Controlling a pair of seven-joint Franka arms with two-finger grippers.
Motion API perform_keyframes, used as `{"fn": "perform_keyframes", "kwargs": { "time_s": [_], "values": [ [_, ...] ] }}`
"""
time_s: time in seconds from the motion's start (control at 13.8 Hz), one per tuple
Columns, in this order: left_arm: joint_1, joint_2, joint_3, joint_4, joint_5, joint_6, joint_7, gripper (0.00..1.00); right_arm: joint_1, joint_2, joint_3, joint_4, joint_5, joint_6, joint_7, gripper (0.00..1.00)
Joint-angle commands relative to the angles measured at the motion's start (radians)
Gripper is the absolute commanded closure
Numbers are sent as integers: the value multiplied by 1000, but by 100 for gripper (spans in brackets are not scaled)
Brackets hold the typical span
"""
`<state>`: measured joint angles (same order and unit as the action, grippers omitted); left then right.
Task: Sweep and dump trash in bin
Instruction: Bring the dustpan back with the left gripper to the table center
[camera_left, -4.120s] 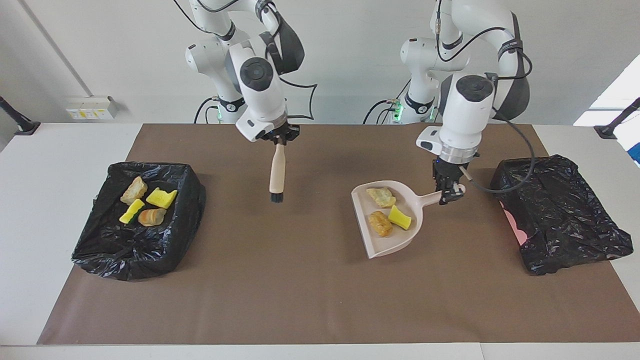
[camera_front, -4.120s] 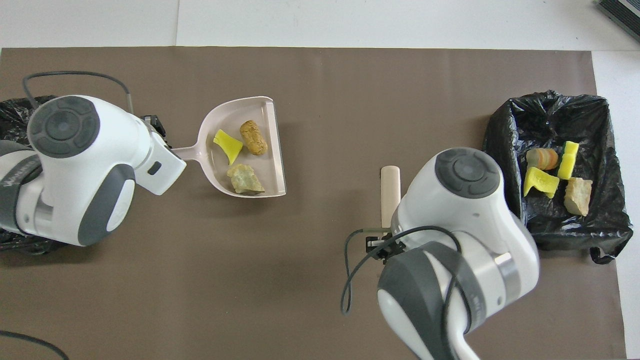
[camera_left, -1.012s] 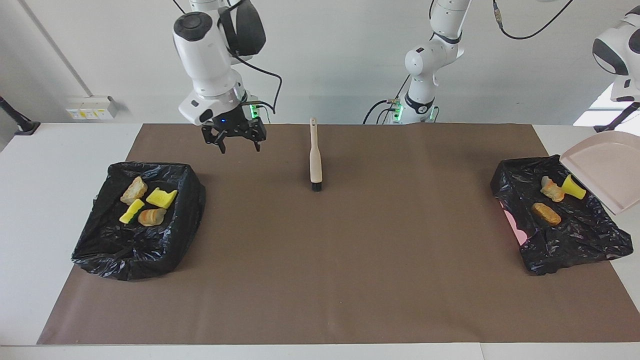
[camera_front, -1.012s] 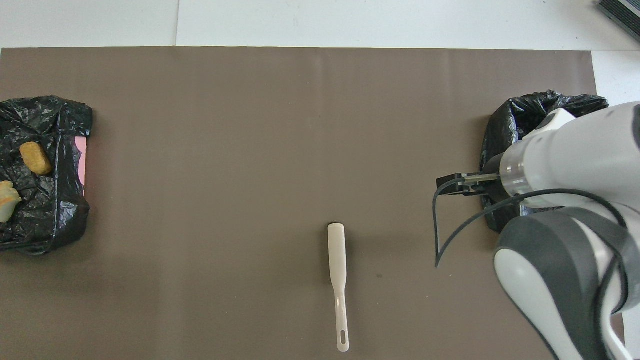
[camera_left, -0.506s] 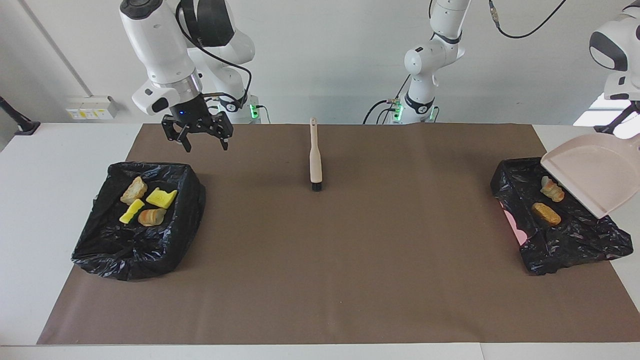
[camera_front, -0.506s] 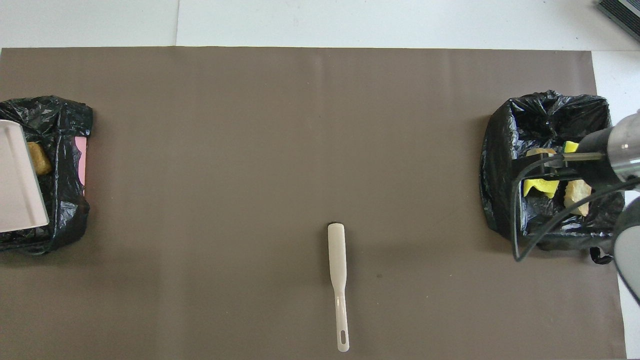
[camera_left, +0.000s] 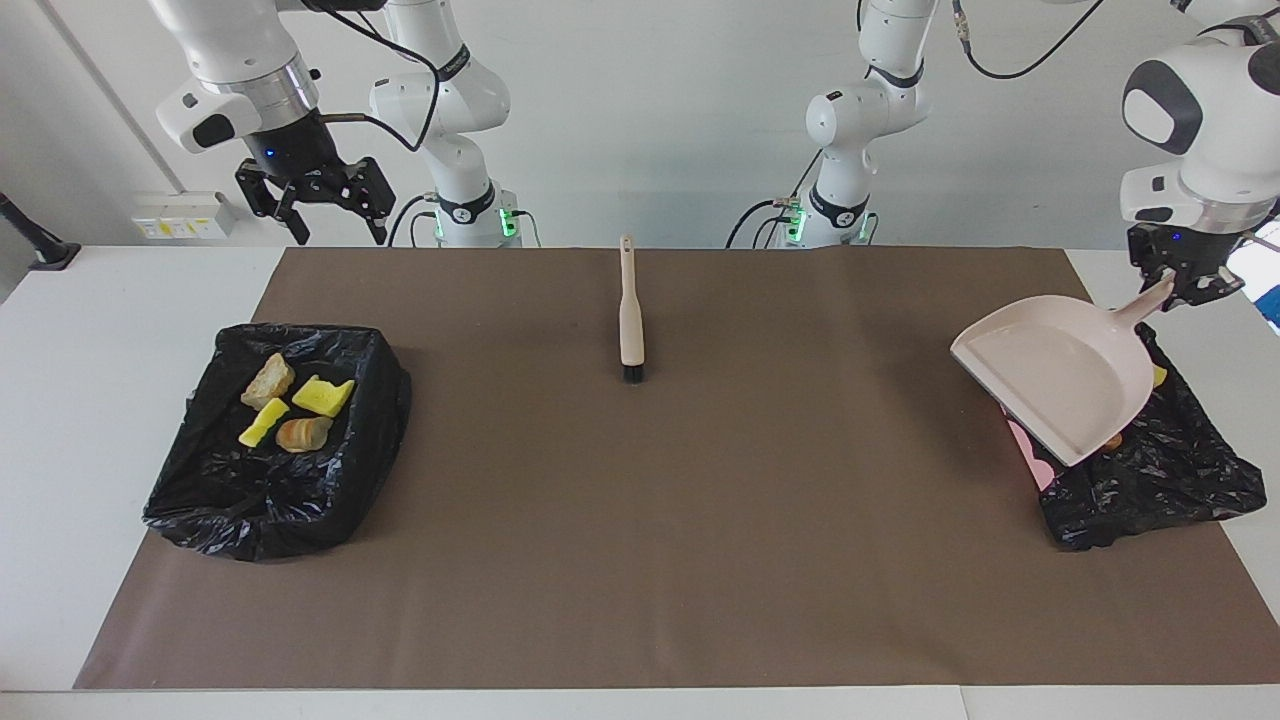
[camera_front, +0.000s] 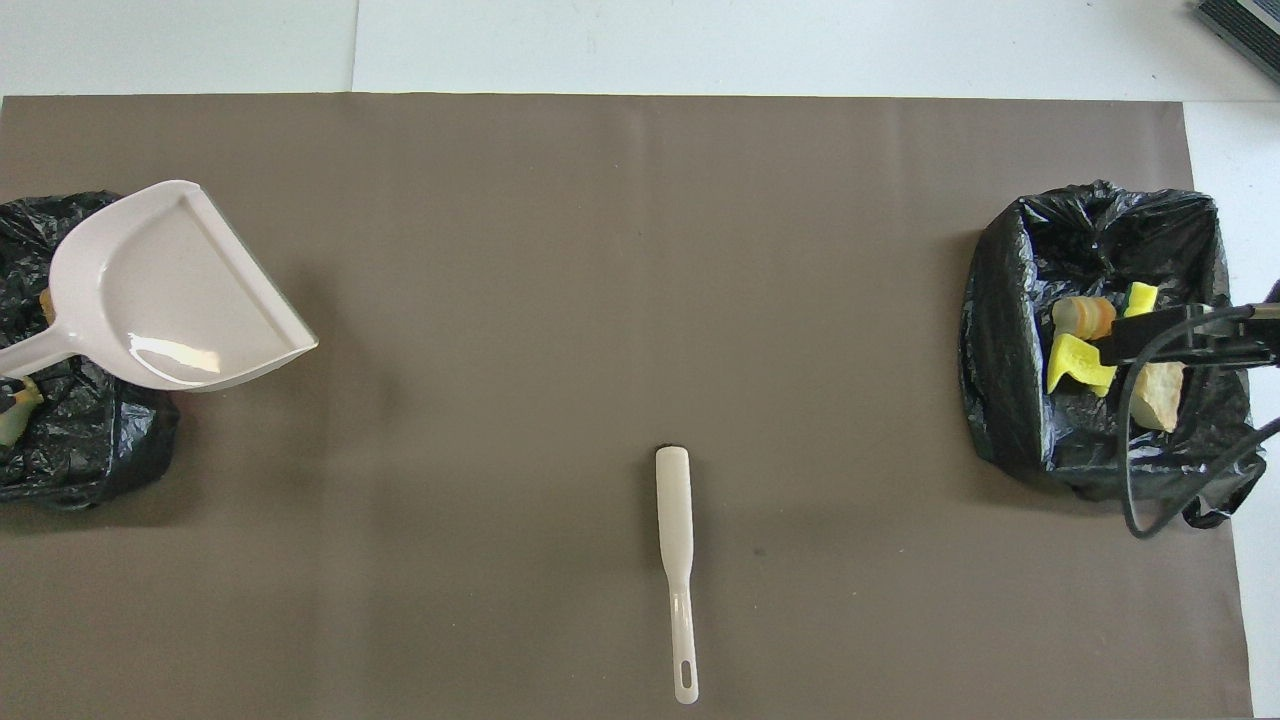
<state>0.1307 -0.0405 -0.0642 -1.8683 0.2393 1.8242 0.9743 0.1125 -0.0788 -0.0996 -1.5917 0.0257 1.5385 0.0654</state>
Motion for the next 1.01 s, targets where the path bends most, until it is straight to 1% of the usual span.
{"fn": "perform_keyframes", "kwargs": {
  "time_s": [0.0,0.14,0.22,0.29,0.43,0.51,0.72,0.87,0.94],
  "values": [
    [-153,-3,18,-37,-49,-3,-330,100,-16,4,8,7,8,-11,-26,0],
    [-239,14,18,-34,-106,10,-533,100,-16,4,8,22,-13,-30,-48,0],
    [-288,36,18,-31,-120,35,-634,100,-16,4,6,39,-33,-53,-117,0],
    [-337,46,18,-26,-123,68,-729,100,-16,-1,6,39,-35,-60,-142,0],
    [-417,85,18,1,-149,113,-903,100,-19,-7,6,35,-29,-51,-142,0],
    [-466,117,20,24,-155,128,-989,100,-19,-7,6,35,-29,-51,-142,0],
    [-597,255,20,141,-158,182,-1245,100,-20,-7,5,35,-24,-51,-142,0],
    [-664,325,20,181,-175,234,-1373,100,-24,-7,3,35,-23,-49,-142,0],
    [-695,349,21,198,-175,250,-1388,100,-24,-6,3,35,-20,-48,-138,0]
  ]
}}
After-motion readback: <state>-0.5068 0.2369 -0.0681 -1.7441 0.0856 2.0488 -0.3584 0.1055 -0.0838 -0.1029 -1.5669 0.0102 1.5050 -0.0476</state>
